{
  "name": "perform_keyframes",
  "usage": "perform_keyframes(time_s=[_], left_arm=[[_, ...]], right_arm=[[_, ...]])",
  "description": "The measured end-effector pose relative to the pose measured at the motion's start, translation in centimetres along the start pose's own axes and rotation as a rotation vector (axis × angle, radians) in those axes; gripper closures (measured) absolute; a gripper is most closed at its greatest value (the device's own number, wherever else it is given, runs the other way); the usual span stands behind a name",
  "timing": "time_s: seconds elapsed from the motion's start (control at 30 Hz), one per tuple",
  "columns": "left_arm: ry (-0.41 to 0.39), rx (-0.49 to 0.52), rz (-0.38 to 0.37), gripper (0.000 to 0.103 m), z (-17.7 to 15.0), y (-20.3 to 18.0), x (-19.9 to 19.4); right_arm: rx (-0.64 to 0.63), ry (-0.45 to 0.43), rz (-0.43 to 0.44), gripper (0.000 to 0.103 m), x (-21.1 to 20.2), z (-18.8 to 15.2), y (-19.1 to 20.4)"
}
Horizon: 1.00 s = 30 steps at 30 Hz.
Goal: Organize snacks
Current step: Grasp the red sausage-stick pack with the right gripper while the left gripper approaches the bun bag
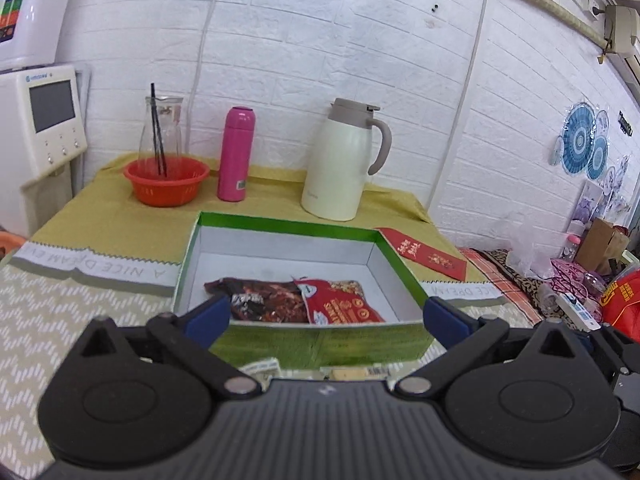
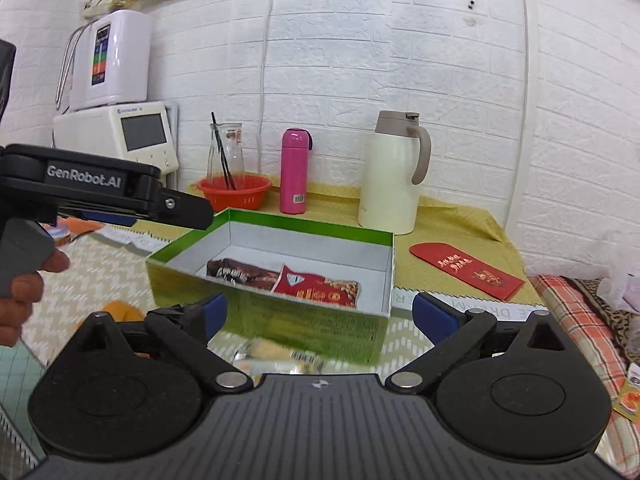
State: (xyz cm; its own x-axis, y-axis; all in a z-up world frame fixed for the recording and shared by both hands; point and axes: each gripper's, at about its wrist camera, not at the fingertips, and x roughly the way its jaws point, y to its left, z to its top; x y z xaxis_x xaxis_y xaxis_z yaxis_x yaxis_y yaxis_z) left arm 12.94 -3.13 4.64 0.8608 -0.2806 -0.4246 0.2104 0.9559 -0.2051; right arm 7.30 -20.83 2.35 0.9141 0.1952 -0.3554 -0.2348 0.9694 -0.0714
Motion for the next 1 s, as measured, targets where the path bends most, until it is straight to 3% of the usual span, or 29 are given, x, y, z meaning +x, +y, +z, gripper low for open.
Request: perform_keyframes(time_s=[0.13,0.27,0.47,0.53,0.57,0.6,0.87,1.0], left_arm=[[0.022,0.0,0.015,0.0,-3.4,0.4,-2.3],[0.081,-0.025,-0.009,0.0,-6.7,1.0,-3.1],[0.109,0.002,0.04,0.0,-9.5,1.7,-4.1],[0.114,-0.007,0.04,0.0,-9.7,2.3,-4.4],[0.115,-0.013,0.039,0.0,-9.7,2.6,-4.5],[0.116,-0.02,0.044,0.0,-9.8,2.9,-4.6],[0.135,-0.047,0.079,0.0,-10.3,4.9,-5.2],[0.142,-0.055,0.078,0.0,-10.3,5.8,-5.3]], right_arm=[[0.009,0.03,-0.014,0.0,-1.5,-2.8,1.0],[0.11,0.047,0.02,0.0,-2.2,-5.6,1.2],[0.175,0.103,0.025,0.0,-1.2,-6.4,1.6],[0.176,0.124,0.033,0.012,-0.4,-6.3,1.5],[0.175,0.132,0.041,0.027,0.1,-6.2,1.5],[0.167,0.139,0.047,0.035,0.6,-6.2,1.6],[0.107,0.195,0.059,0.032,2.5,-6.6,2.6],[0.098,0.236,0.076,0.041,2.1,-7.2,3.1]])
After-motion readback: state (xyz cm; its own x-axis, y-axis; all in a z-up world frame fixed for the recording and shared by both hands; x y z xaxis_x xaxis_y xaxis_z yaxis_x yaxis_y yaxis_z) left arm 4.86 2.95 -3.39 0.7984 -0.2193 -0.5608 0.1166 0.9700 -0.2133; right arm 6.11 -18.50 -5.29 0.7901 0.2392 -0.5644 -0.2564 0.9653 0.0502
